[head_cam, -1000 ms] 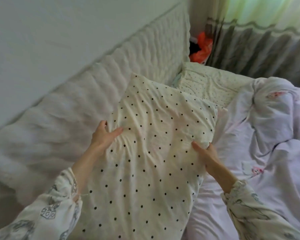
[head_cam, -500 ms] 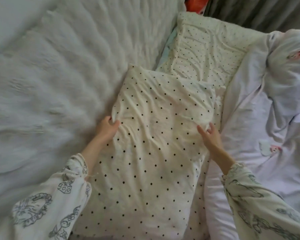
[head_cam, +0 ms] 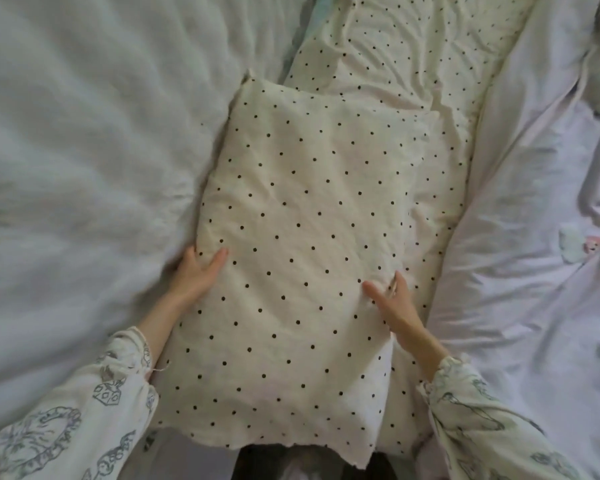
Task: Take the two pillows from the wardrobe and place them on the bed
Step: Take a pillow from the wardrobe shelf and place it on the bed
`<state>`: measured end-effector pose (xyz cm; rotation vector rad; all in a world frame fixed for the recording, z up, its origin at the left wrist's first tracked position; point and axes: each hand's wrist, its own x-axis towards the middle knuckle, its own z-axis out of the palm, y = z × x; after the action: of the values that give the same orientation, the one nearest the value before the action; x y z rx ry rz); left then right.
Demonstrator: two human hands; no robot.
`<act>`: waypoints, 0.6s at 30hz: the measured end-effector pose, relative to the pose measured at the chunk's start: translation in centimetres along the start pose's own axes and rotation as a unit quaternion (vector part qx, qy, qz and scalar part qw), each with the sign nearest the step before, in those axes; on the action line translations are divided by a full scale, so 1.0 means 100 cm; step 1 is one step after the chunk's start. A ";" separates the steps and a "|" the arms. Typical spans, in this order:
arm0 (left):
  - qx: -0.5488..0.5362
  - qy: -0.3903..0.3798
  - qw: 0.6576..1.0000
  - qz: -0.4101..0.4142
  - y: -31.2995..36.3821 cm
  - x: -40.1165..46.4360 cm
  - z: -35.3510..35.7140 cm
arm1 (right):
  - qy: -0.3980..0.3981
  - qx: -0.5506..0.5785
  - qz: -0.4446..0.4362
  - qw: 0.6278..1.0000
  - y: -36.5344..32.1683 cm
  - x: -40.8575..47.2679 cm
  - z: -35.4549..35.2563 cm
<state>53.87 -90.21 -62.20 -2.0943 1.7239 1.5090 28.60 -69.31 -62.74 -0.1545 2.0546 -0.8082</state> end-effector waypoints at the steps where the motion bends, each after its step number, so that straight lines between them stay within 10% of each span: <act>1: -0.016 -0.004 1.000 -0.008 -0.001 0.003 0.001 | 0.004 0.015 0.001 1.000 0.003 0.003 0.001; 13: 0.006 0.032 0.984 0.178 0.036 -0.012 -0.044 | -0.003 0.104 -0.015 0.994 0.001 -0.013 0.017; 18: 0.181 0.073 0.978 0.068 0.003 -0.020 -0.040 | -0.033 0.058 -0.006 0.998 0.006 -0.022 0.023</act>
<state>56.39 -91.17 -58.58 -1.9742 2.0445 0.9855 31.84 -69.10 -62.44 -0.1278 1.9411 -0.9145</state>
